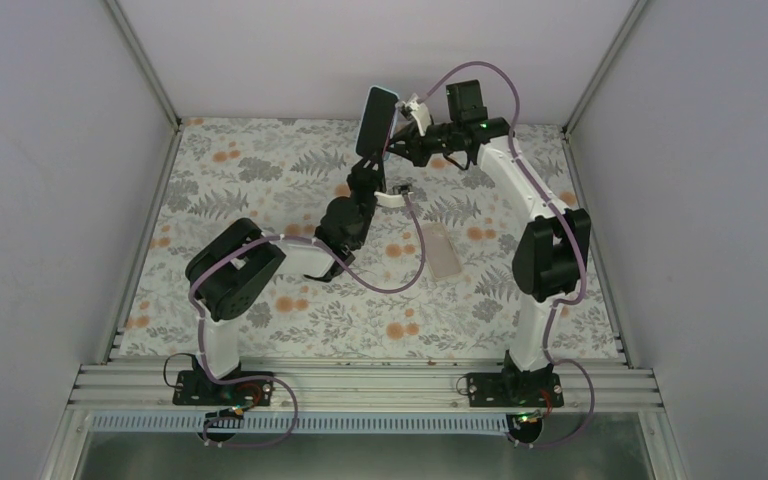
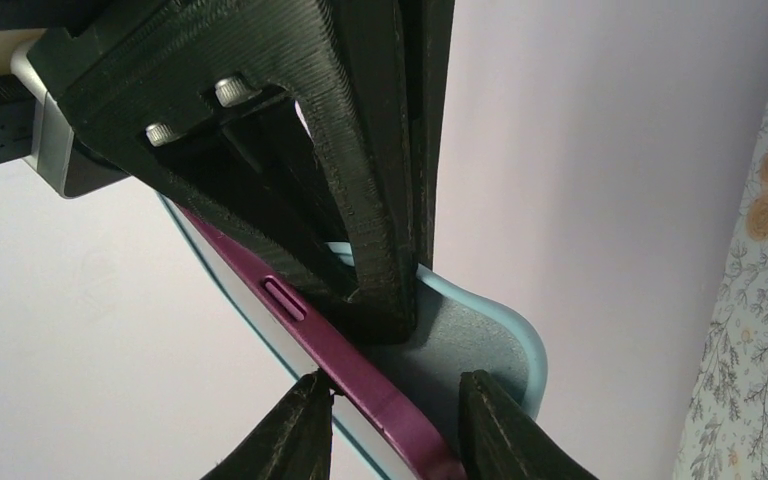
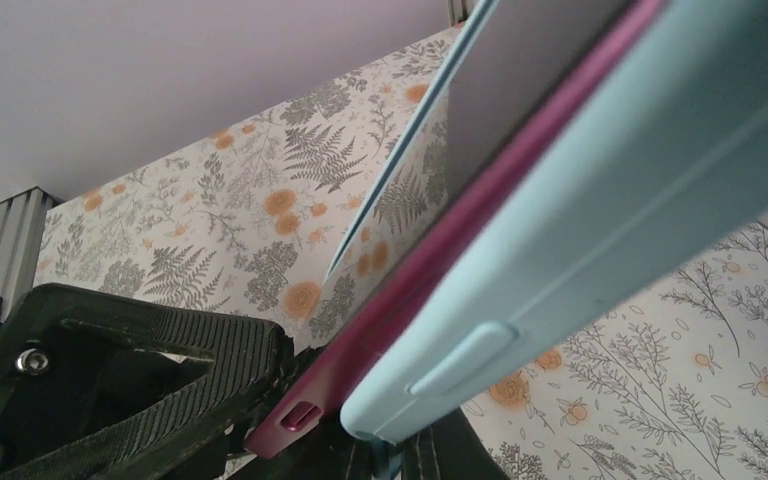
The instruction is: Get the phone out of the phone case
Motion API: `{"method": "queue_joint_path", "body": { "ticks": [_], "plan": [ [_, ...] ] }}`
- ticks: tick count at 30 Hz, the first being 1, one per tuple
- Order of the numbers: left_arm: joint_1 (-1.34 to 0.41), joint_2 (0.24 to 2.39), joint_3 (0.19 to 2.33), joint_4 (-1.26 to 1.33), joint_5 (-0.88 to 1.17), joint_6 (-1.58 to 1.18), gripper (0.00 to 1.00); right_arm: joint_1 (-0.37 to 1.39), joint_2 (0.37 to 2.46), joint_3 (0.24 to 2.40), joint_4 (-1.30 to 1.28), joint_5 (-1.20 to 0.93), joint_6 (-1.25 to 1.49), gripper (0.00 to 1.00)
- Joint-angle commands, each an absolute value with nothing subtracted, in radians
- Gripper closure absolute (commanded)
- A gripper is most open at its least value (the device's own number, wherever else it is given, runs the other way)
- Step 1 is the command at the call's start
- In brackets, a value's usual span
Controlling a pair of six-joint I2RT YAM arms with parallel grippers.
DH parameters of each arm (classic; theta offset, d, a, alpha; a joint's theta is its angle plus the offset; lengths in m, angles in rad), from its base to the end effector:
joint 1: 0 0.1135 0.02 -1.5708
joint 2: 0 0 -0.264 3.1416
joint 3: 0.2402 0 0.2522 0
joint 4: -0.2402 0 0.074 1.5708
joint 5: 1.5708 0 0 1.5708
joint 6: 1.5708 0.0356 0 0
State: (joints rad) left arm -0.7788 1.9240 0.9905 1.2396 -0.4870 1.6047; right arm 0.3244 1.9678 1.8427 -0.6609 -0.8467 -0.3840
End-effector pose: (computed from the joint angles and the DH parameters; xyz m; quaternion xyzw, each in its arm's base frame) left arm 0.3006 -0.2732 0.2318 0.4609 0.3929 0.4447 0.6599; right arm 0.4100 0.1660 0.3169 -0.4395 0.7356 0.3690 0.3598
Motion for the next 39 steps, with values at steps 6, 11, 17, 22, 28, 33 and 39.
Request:
{"method": "queue_joint_path", "body": {
  "ticks": [6, 11, 17, 22, 28, 33, 39],
  "plan": [
    [-0.724, 1.802, 1.137, 1.791, -0.434, 1.681, 0.96, 0.400, 2.028, 1.669, -1.093, -0.793, -0.502, 0.97],
    [-0.731, 1.776, 1.090, 1.797, -0.429, 1.676, 0.98, 0.383, 2.003, 1.649, -1.036, -0.666, -0.480, 0.96],
    [-0.743, 1.712, 1.001, 1.794, -0.427, 1.668, 0.98, 0.318, 1.973, 1.630, -0.937, -0.467, -0.454, 0.96],
    [-0.778, 1.632, 0.911, 1.732, -0.437, 1.614, 0.98, 0.286, 1.989, 1.676, -0.925, -0.427, -0.442, 0.96],
    [-0.810, 1.608, 0.870, 1.731, -0.439, 1.628, 0.98, 0.280, 2.022, 1.725, -0.936, -0.402, -0.442, 0.96],
    [-0.813, 1.557, 0.864, 1.634, -0.452, 1.571, 0.98, 0.275, 2.021, 1.715, -0.924, -0.375, -0.450, 0.96],
    [-0.822, 1.566, 0.841, 1.594, -0.454, 1.567, 0.98, 0.270, 2.022, 1.712, -0.948, -0.464, -0.464, 0.96]
  ]
}}
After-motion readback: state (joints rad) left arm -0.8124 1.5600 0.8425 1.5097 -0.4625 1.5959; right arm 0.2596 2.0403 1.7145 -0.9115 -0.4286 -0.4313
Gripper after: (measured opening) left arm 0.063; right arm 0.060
